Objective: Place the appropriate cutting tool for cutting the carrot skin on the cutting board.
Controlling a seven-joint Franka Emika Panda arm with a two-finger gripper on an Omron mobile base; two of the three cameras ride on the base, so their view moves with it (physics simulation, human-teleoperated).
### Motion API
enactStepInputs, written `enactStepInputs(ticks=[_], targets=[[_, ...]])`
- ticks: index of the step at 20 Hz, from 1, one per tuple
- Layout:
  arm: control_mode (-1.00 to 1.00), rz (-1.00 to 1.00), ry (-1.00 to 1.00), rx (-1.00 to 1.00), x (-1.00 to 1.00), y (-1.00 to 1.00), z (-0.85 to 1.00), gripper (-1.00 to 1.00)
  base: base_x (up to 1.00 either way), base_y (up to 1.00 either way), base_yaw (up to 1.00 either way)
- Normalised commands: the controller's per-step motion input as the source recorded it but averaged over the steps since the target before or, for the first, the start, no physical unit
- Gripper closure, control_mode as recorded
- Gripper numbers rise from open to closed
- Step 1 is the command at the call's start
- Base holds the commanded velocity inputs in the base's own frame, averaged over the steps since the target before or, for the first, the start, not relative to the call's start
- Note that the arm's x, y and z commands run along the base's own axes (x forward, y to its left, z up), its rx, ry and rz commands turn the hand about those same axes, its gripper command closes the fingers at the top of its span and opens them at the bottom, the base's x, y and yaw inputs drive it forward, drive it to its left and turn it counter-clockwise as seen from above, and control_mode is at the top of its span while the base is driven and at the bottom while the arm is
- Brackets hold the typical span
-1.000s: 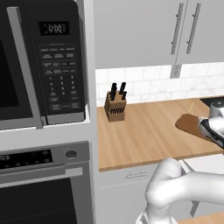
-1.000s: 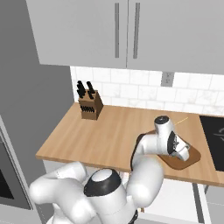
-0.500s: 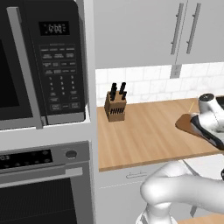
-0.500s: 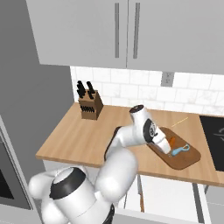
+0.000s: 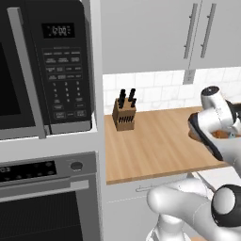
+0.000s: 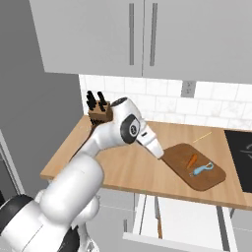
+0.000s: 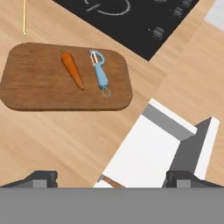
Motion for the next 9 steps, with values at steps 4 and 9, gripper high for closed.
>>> enactStepInputs(ticks=[4, 9], targets=[[-1.0, 0.0, 0.0, 0.0, -0.26, 0.87, 0.98, -1.0, 0.0, 0.0, 0.0], [-1.0, 0.07, 0.02, 0.0, -0.22, 0.92, 0.88, -1.0, 0.0, 0.0, 0.0]])
